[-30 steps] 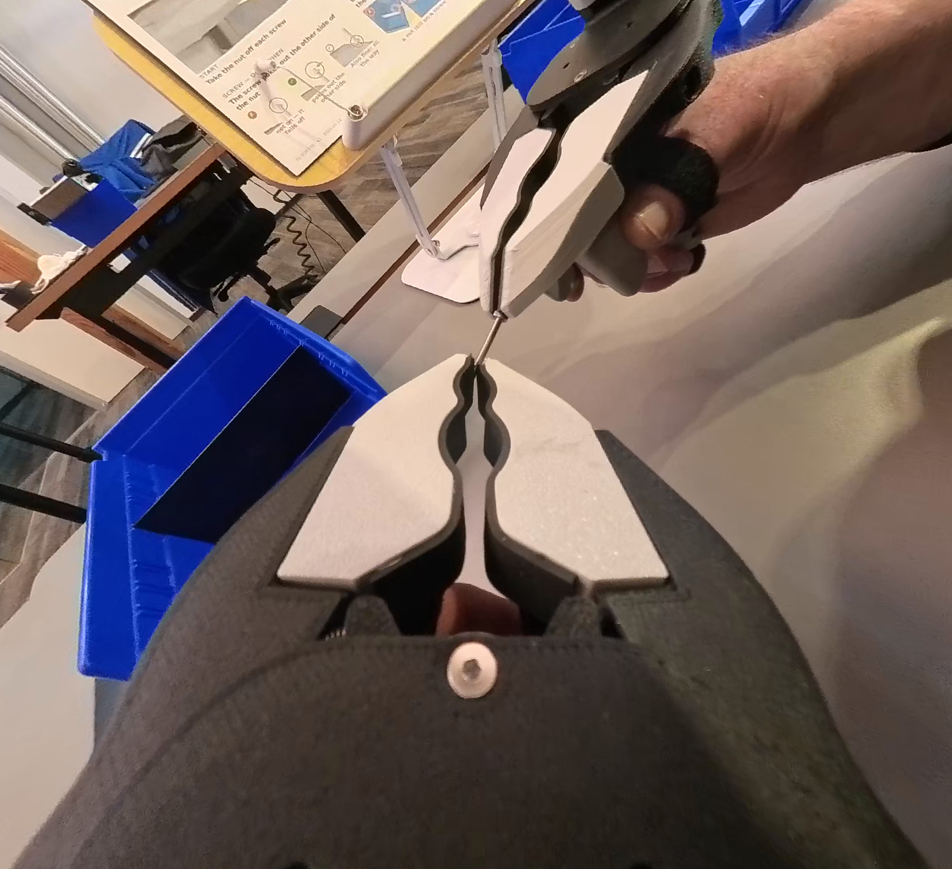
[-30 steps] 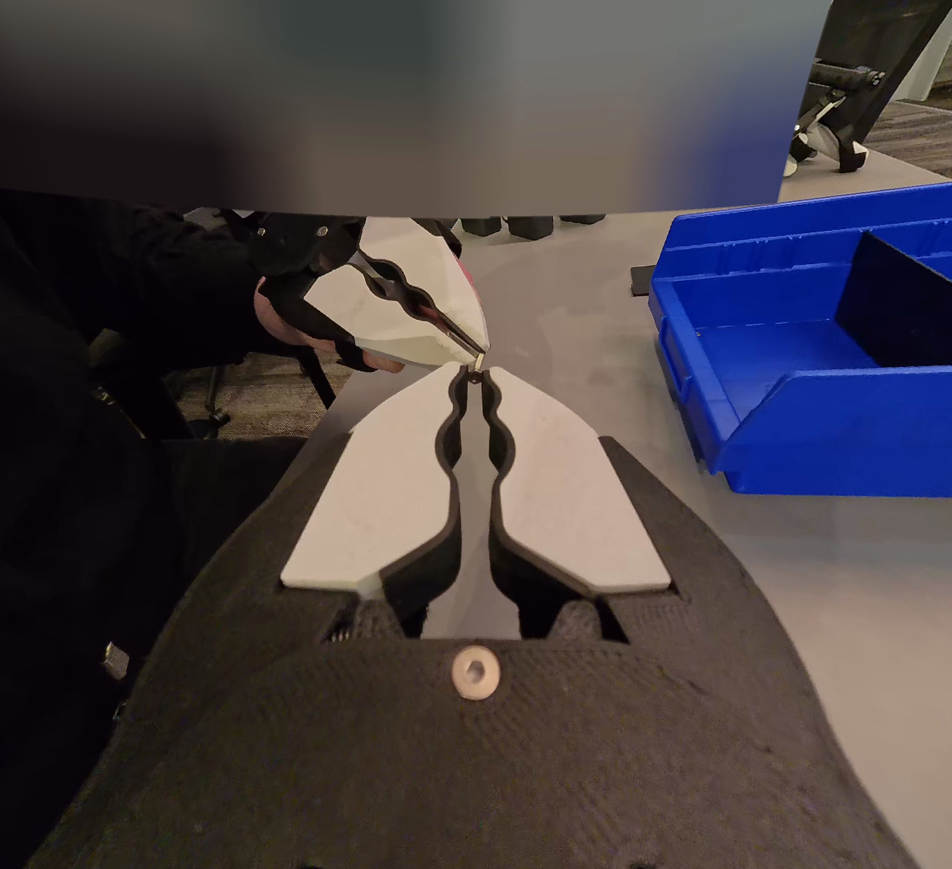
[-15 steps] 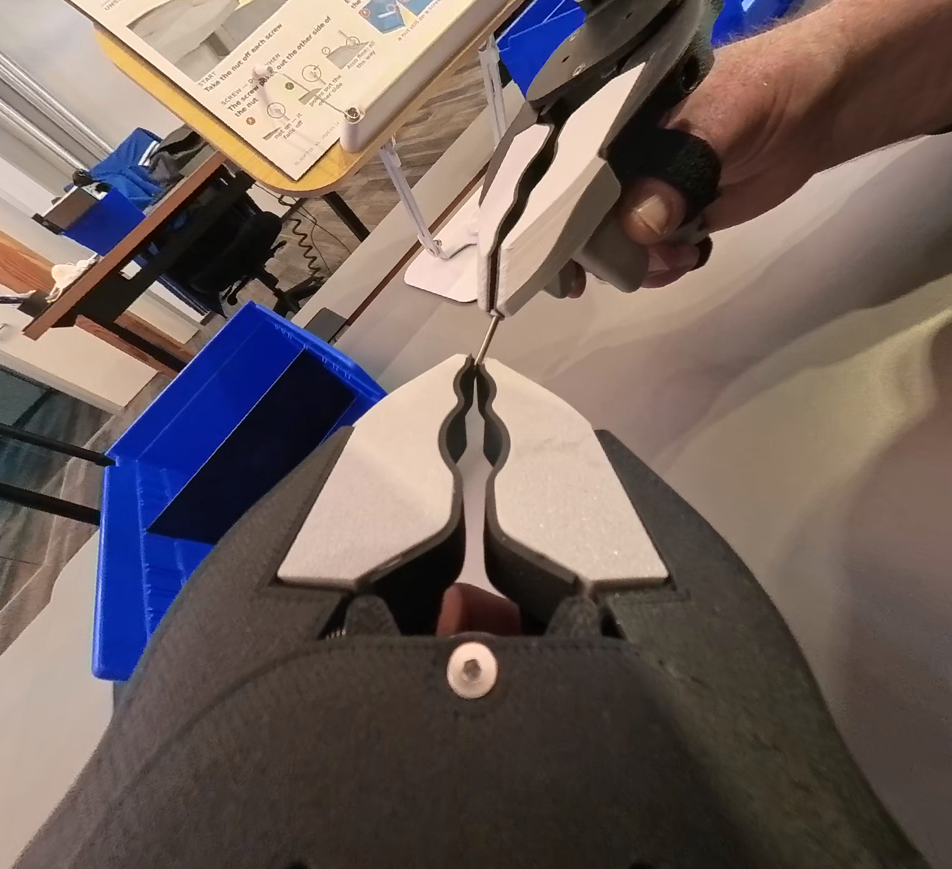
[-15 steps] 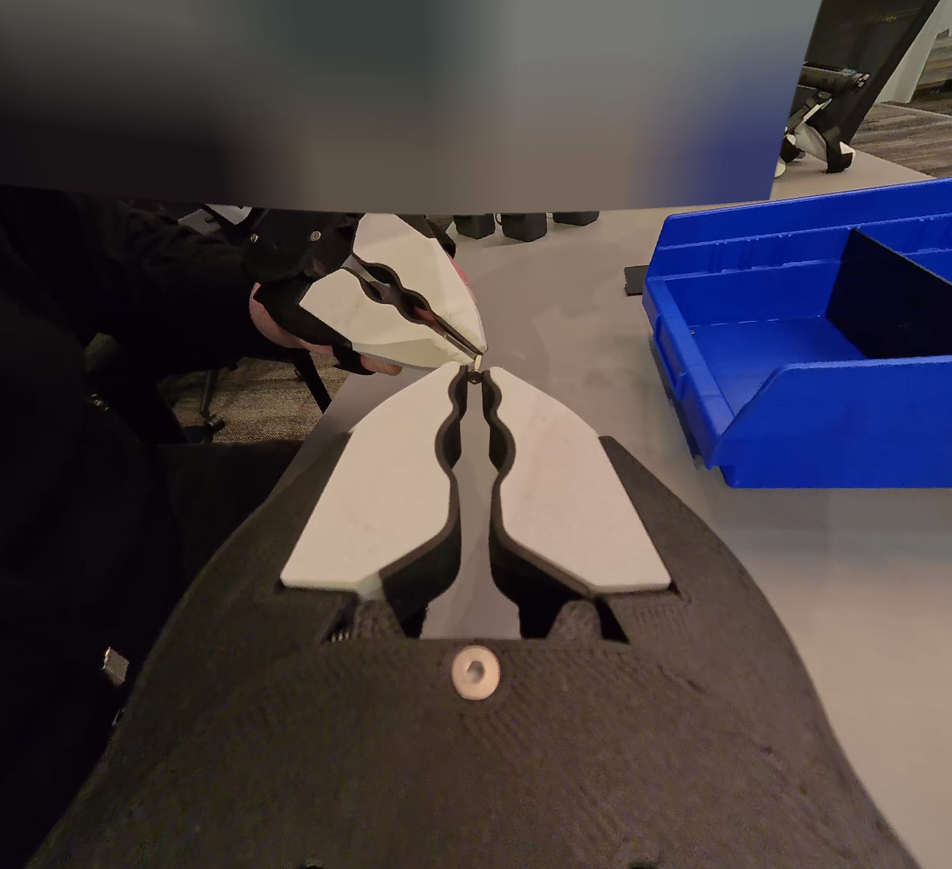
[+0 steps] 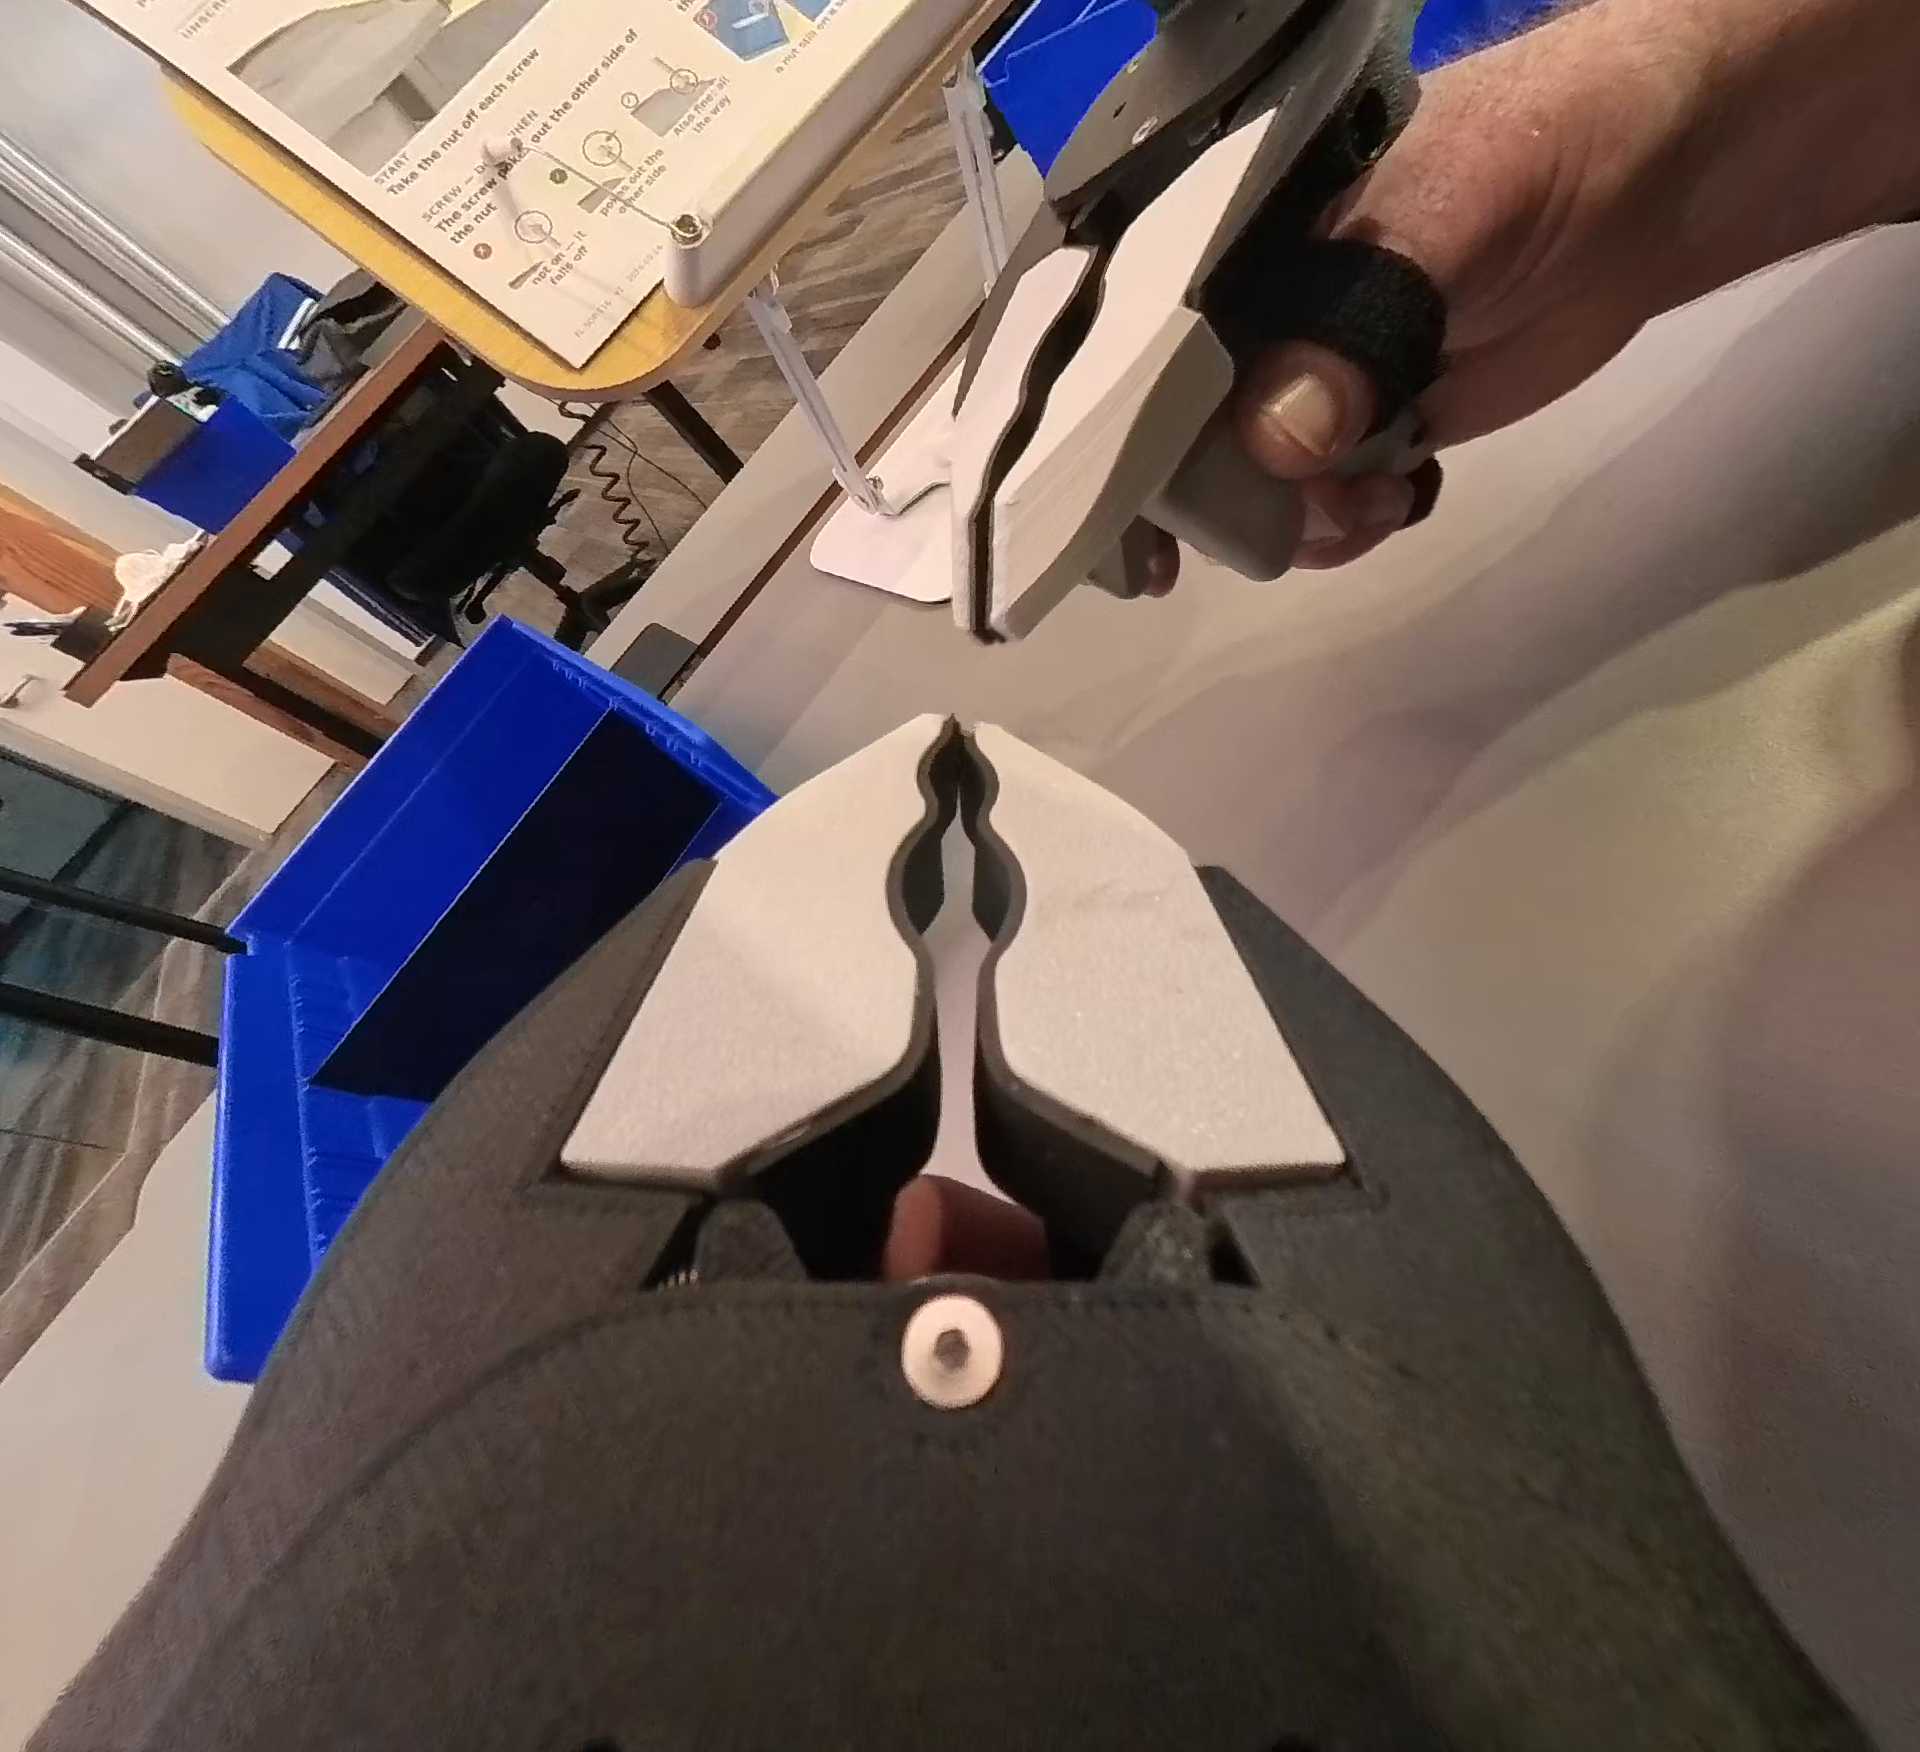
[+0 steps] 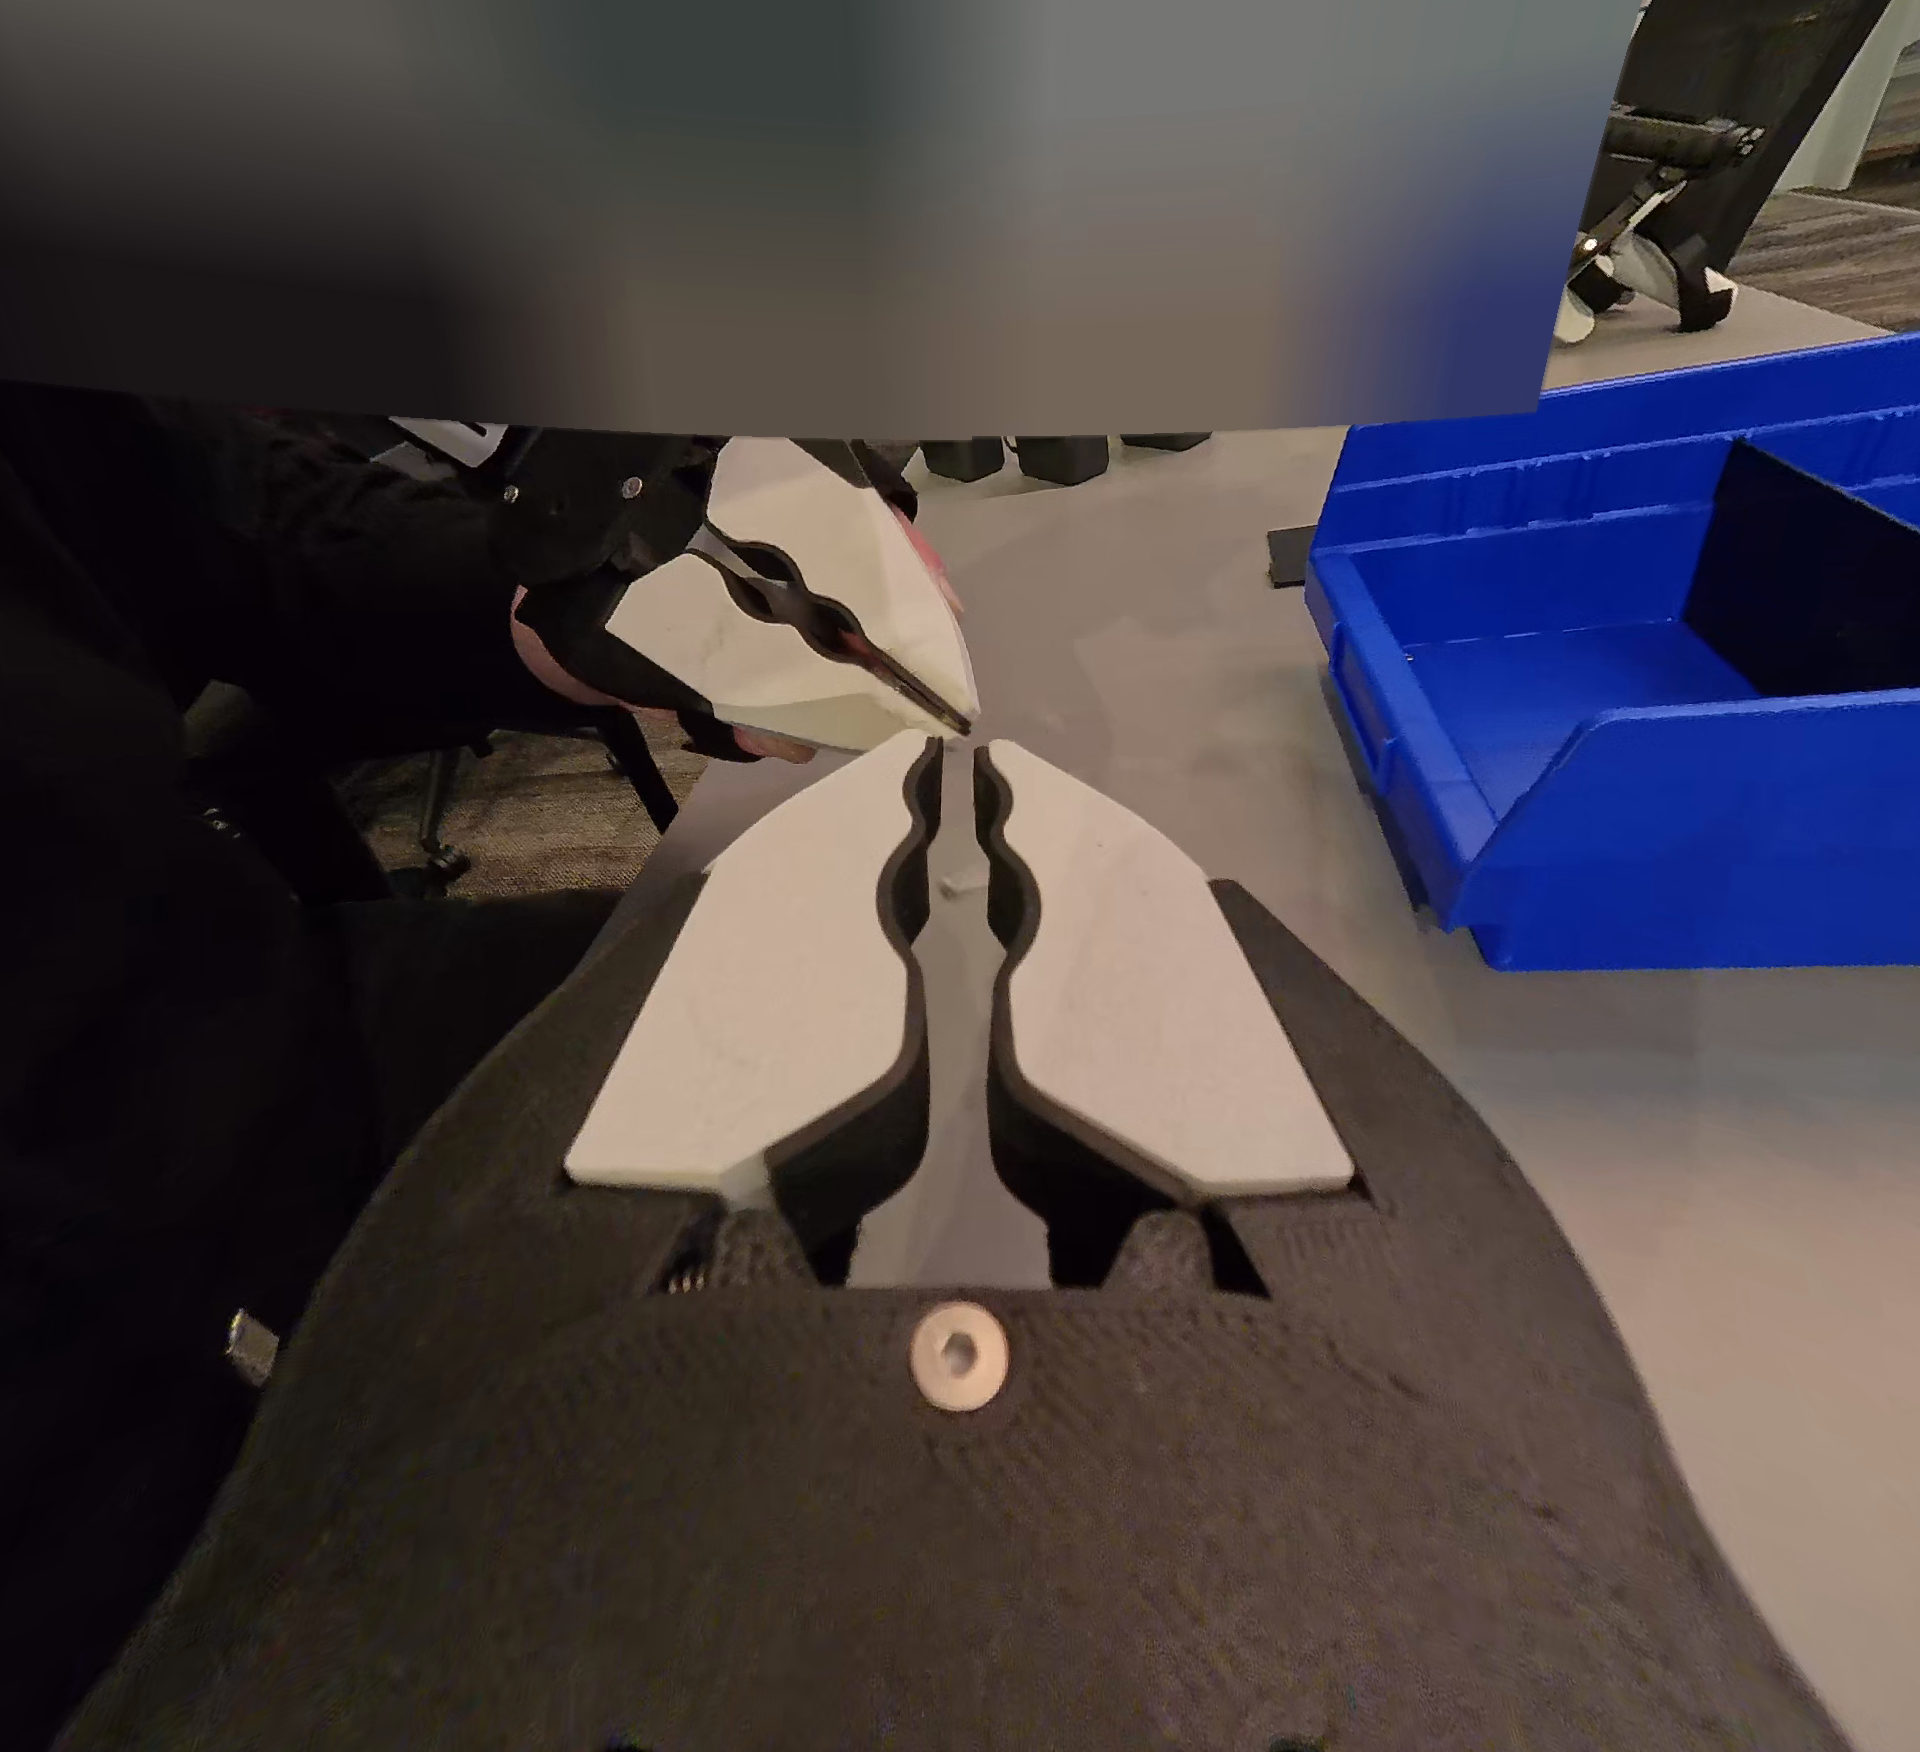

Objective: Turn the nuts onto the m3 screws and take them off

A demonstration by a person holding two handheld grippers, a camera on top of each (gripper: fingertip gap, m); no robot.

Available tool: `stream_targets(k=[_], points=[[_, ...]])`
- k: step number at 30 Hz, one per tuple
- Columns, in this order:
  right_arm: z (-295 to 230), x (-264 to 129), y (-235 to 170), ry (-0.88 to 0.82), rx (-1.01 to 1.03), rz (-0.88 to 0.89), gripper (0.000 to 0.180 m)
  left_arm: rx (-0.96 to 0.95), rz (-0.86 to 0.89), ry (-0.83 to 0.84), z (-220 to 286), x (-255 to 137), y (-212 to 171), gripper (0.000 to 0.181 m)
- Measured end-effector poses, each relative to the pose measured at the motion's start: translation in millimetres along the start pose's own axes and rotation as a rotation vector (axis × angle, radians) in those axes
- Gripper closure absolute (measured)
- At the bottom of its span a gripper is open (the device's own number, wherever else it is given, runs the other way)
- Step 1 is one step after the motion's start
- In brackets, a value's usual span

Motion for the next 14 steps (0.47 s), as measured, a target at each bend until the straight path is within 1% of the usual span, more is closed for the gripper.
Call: stream_targets(k=[7, 12, 14], points=[[3, -5, -1, -0.009, 0.003, 0.001, 0.175, -0.011, -0.018, -0.017, 0, 1, -7, 0.181], [12, -17, 1, -0.034, 0.005, -0.003, 0.175, -0.075, -0.045, -0.053, -3, -3, -23, 0.181], [14, -21, 0, -0.049, -0.001, -0.012, 0.175, -0.125, -0.057, -0.104, -5, -7, -30, 0.181]])
Point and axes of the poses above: each gripper's, where its closed fingertips meet, x out along the fingers, y out of its top, z = x × y across the jaws, the point moved 4 cm from there along -x, back along the fingers, and after that the axes turned 14 degrees about x, right-handed, at the moved point
